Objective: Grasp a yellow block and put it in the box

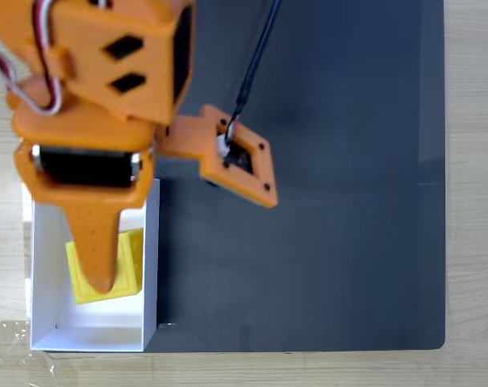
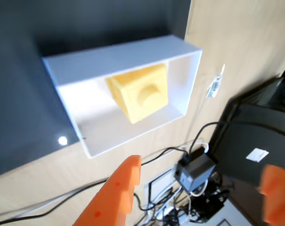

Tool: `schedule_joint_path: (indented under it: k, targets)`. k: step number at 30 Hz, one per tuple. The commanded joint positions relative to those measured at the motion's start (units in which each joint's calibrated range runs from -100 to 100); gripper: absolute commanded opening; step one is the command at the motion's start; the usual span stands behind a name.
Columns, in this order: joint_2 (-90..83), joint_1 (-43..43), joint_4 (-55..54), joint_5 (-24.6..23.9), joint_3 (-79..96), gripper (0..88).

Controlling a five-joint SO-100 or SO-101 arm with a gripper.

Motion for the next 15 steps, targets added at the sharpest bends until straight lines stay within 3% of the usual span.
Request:
schedule_joint_path:
  k: [1,4,15]
  targets:
    - [-16.82,-4.88,5.18,-4.04,8.44,9.0]
    - [-28.10,-9.09,5.09,-6.45,19.84,1.2]
    - [-68.94,-19.19,3.17,-6.93,71.40,1.0]
